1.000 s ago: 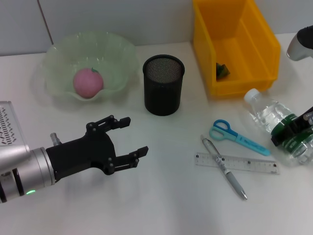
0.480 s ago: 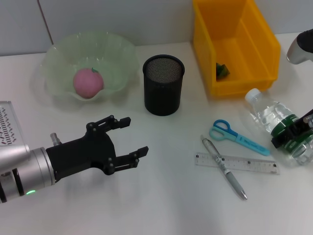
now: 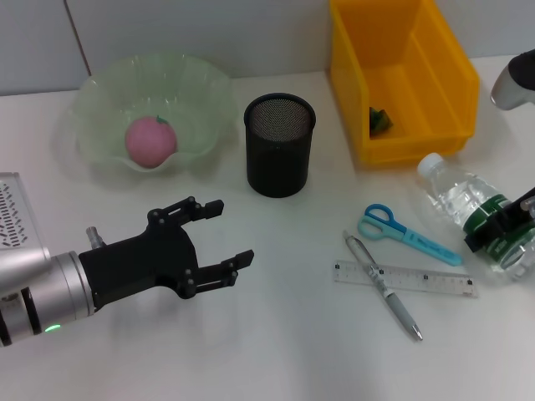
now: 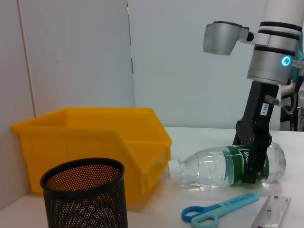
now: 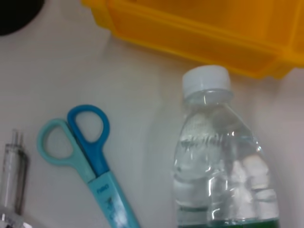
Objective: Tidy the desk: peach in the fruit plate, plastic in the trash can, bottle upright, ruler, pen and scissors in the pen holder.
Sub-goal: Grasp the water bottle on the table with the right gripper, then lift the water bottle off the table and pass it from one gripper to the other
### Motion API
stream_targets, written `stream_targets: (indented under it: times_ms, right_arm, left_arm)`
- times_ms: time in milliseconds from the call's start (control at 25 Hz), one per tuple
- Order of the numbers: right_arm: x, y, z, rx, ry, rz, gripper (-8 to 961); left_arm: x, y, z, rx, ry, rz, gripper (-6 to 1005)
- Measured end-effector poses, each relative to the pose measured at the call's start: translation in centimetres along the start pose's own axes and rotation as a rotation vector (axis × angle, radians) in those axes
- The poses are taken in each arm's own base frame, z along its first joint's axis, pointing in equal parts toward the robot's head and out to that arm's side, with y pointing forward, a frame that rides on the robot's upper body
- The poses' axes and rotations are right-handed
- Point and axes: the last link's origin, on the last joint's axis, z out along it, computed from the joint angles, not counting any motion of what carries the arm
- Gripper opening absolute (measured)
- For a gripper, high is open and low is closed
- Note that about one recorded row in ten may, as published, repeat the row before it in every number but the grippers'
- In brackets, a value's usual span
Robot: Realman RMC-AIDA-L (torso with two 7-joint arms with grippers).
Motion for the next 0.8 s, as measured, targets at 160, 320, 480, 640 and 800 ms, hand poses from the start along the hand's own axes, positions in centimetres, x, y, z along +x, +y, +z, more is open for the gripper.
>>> stream_targets:
  times_ms: [160, 320, 480, 640, 800]
  right_arm:
    - [0.1, 0.0, -0.5, -0.013, -0.026, 0.007, 791]
    - [0.5, -0.1, -1.3, -0.013, -0.054, 0.015, 780]
    - [0.9, 0.0, -1.6, -0.019, -0.07, 0.011, 773]
    - [1.5, 0.3, -2.1, -0.038, -0.085, 0.008, 773]
    - [2.3, 0.9, -3.2, -0.088, -0.145, -0.024, 773]
  left_arm:
    - [0.0, 0.0, 0.0, 0.0, 0.0, -0.001, 816]
    - [0.0, 0.0, 0.0, 0.001, -0.001, -0.001, 816]
    - [0.0, 0.0, 0.0, 0.001, -0.001, -0.001, 815]
    - [0.0, 0.0, 0.0, 0.001, 0.001, -0.002, 815]
    - [0.1, 0.1, -0.1, -0.002, 0.014, -0.008, 815]
